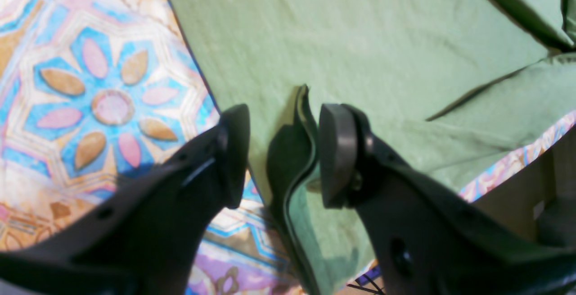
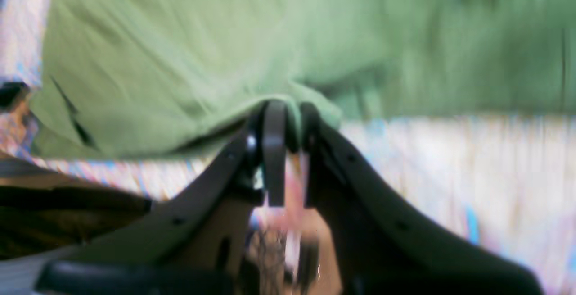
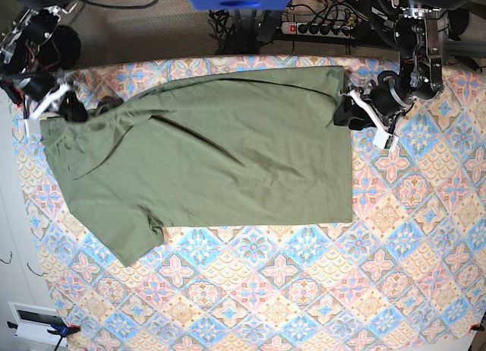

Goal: Layout the t-shirt on the table in an organized manner, then fold the t-shirt properly
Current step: 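Pull the grasped shoulder corner outward with the right gripper to smooth it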

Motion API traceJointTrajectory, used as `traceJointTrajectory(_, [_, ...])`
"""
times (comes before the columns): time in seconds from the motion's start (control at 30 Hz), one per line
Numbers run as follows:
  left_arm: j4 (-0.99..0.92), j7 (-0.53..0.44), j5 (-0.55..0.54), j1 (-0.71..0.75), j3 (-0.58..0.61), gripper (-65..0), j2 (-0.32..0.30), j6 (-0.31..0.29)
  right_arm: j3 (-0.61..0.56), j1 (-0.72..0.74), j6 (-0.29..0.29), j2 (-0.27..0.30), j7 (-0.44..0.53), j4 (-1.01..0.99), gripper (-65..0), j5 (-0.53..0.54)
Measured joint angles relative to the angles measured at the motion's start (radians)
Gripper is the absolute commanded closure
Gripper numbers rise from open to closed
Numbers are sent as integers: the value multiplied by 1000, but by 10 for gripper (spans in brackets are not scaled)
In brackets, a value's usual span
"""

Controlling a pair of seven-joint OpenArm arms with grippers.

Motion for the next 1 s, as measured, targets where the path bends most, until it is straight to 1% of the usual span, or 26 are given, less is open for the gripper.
traceJointTrajectory(0.07, [0,-1,0,0,0,-257,0,0,-26,45,0,-13,19,5,-51,6])
traceJointTrajectory(0.13, [0,0,-3,0,0,-256,0,0,-65,77,0,-46,17,5,-51,5])
traceJointTrajectory(0.2, [0,0,-3,2,0,-256,0,0,-117,103,0,-79,-1,0,-51,-42])
traceJointTrajectory(0.23, [0,0,-3,3,0,-253,0,0,-138,120,0,-89,-6,-6,-51,-58])
traceJointTrajectory(0.3, [0,0,-3,3,0,-226,0,0,-174,170,0,-93,-6,-9,-52,-119])
traceJointTrajectory(0.37, [0,0,-3,5,0,-211,0,0,-190,206,0,-99,23,-14,-52,-128])
traceJointTrajectory(0.4, [0,0,-3,5,-6,-212,1,-2,-191,216,0,-111,48,-24,-53,-135])
traceJointTrajectory(0.5, [0,0,-3,5,-42,-208,2,-6,-202,230,0,-154,66,-82,-61,-212])
traceJointTrajectory(0.57, [0,0,-3,5,-53,-205,2,-6,-202,237,0,-157,84,-102,-92,-240])
traceJointTrajectory(0.63, [0,0,-3,5,-61,-205,3,-7,-199,254,0,-149,124,-104,-133,-259])
traceJointTrajectory(0.77, [28,0,-2,9,-67,-204,3,-6,-196,279,-1,-142,180,-104,-196,-267])
traceJointTrajectory(0.87, [112,-4,-8,51,-68,-204,0,-7,-197,280,-1,-148,183,-103,-220,-267])
traceJointTrajectory(1.0, [165,6,-10,85,-61,-207,-3,-11,-197,277,0,-138,179,-99,-224,-268])
